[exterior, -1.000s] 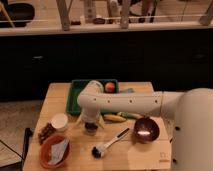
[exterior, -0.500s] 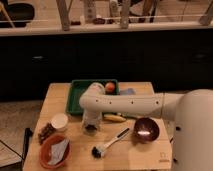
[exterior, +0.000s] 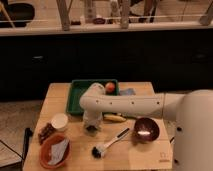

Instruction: Stack cups into tray

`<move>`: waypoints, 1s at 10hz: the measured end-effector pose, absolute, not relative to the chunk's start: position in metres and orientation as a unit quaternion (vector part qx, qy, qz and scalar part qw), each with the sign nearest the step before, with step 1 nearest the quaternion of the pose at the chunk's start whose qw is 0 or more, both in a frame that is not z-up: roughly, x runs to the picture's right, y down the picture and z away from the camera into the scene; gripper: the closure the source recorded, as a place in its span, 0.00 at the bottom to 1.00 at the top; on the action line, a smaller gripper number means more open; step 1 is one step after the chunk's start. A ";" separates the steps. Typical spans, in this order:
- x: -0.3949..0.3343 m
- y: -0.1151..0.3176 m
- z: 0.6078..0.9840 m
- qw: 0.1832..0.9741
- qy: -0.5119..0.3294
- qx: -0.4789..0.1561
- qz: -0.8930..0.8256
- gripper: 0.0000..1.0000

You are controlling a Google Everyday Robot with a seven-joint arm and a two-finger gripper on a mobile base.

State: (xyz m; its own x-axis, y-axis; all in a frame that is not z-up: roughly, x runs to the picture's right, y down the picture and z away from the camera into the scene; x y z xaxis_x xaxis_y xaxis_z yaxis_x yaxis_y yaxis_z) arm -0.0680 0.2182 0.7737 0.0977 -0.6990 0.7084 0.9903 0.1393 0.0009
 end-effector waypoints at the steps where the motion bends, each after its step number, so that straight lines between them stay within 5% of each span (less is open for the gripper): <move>1: -0.068 0.217 0.773 0.697 -0.290 -0.251 -0.606 1.00; 10: -0.069 0.194 0.755 0.696 -0.279 -0.241 -0.617 1.00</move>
State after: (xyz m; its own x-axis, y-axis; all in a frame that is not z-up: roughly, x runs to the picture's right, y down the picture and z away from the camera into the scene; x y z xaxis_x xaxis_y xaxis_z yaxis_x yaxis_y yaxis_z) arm -0.0693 0.1936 0.7546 0.0835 -0.7238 0.6849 0.9923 0.1235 0.0095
